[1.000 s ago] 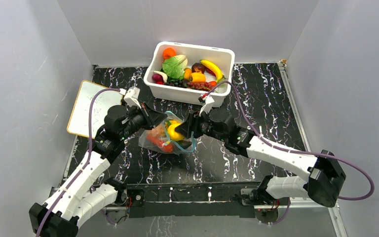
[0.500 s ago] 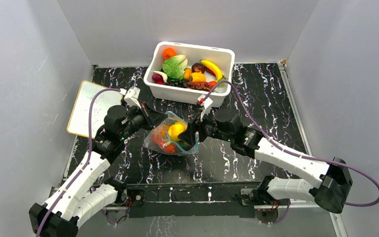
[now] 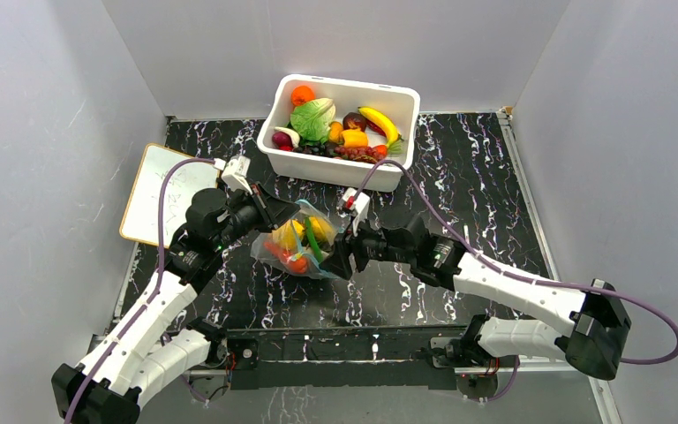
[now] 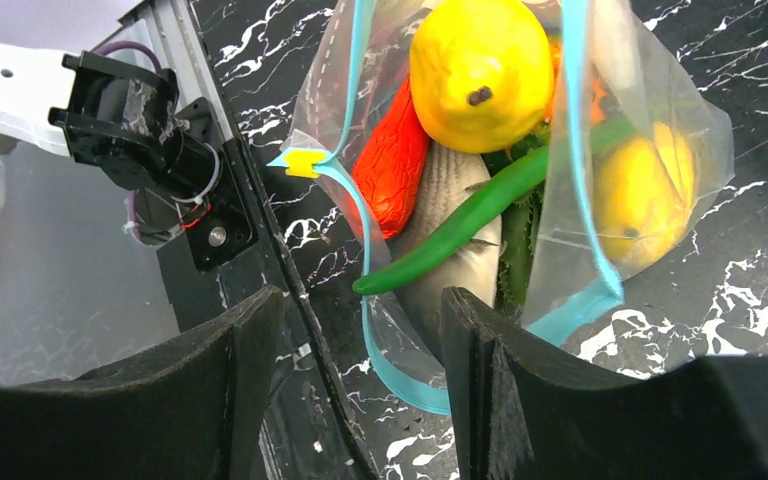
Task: Place the food in the zip-top bag and seal the zipper
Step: Zip the zipper food storage bag at the center of the board.
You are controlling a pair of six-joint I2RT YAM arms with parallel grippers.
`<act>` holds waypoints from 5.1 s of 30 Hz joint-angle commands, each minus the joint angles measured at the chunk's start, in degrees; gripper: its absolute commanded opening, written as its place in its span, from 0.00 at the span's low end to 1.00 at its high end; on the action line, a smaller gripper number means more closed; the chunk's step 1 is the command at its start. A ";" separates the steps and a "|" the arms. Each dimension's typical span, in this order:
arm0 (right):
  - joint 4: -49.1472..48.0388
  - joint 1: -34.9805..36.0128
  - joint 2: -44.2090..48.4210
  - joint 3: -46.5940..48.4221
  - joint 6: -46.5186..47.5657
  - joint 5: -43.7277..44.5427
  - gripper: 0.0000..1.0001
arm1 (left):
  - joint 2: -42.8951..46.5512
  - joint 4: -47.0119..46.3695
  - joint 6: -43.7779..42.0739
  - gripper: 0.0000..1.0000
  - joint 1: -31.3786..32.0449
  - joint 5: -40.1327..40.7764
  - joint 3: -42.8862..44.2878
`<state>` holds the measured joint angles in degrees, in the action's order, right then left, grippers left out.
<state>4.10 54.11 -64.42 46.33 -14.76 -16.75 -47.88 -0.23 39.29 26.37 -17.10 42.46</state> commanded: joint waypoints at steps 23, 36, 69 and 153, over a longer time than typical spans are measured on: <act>-8.84 9.83 -4.81 -2.57 11.72 15.71 0.27 | 2.12 -2.39 0.69 0.00 0.17 -1.15 2.52; -2.44 10.14 4.60 3.03 6.41 14.91 0.00 | -0.94 -4.35 -2.54 0.05 0.11 -9.27 2.00; 5.58 10.14 3.69 11.43 -3.45 21.83 0.00 | 13.20 15.59 -45.05 0.56 0.17 -19.41 0.45; 8.41 10.15 -7.06 20.86 39.70 1.13 0.00 | 17.98 -8.30 -43.30 0.00 0.17 -32.48 -12.35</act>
<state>14.33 64.27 -72.71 65.98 24.05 -15.16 -31.22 -6.66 -2.79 26.37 -47.81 28.27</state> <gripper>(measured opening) 0.051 0.009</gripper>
